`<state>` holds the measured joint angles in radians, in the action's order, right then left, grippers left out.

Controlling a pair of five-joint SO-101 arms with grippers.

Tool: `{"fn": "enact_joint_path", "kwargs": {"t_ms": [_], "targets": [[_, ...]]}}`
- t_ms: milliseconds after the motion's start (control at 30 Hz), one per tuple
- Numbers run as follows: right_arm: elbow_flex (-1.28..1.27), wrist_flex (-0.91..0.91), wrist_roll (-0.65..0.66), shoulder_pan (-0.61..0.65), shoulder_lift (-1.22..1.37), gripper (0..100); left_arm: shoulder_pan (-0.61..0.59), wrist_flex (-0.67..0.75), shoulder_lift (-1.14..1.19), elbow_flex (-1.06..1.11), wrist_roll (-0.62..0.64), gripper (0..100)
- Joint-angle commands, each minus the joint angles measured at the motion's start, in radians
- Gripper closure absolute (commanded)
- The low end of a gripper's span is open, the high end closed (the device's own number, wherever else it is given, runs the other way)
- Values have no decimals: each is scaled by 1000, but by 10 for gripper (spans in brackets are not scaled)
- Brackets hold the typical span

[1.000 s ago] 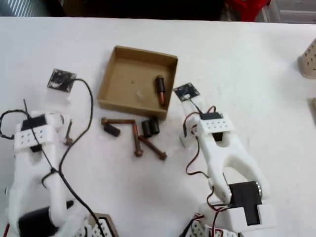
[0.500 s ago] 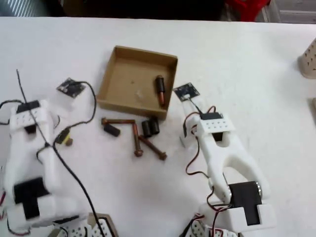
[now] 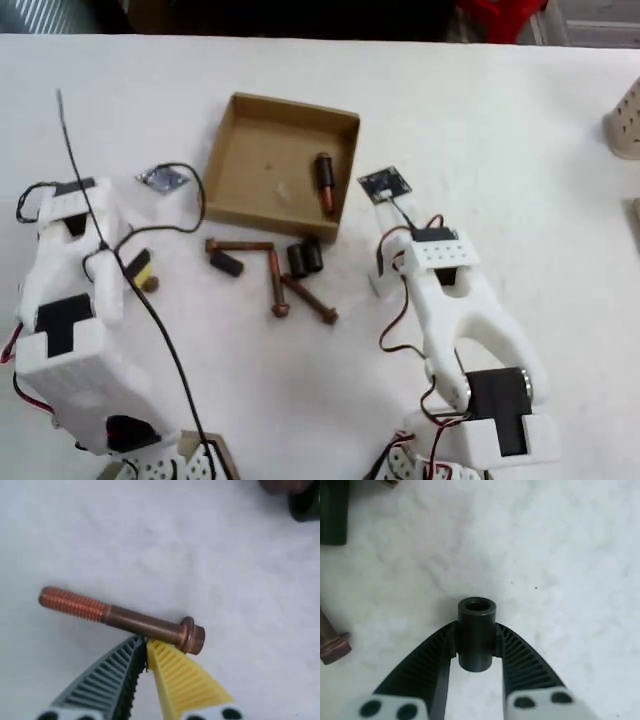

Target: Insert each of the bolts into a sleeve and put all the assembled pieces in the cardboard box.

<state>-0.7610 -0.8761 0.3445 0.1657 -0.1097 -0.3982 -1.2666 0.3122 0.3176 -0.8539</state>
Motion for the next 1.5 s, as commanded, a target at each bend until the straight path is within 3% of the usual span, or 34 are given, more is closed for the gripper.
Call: {"fn": "enact_joint_path", "kwargs": {"t_ms": [0, 167, 333, 600, 800, 900, 1000, 1133, 1300, 1467], "targets": [[8, 10, 3, -7, -48, 981, 77, 32, 2, -23, 29, 980], [8, 10, 3, -7, -48, 981, 114, 144, 2, -29, 207, 980], [8, 10, 3, -7, -48, 981, 165, 198, -5, -34, 264, 980], [8, 10, 3, -7, -48, 981, 266, 190, -5, -109, 384, 980], [8, 12, 3, -7, -48, 981, 277, 114, -7, -190, 374, 980], [8, 12, 3, -7, -48, 981, 269, 2, -7, -278, 233, 974], [8, 24, 3, -7, -45, 981, 257, -77, -1, -353, 118, 908], [8, 24, 3, -7, -44, 981, 234, -84, 2, -382, 17, 830], [6, 24, 3, -8, -48, 981, 225, -141, 2, -354, -282, 855], [5, 24, 3, -8, -48, 981, 209, -101, 4, -354, -381, 856]]}}
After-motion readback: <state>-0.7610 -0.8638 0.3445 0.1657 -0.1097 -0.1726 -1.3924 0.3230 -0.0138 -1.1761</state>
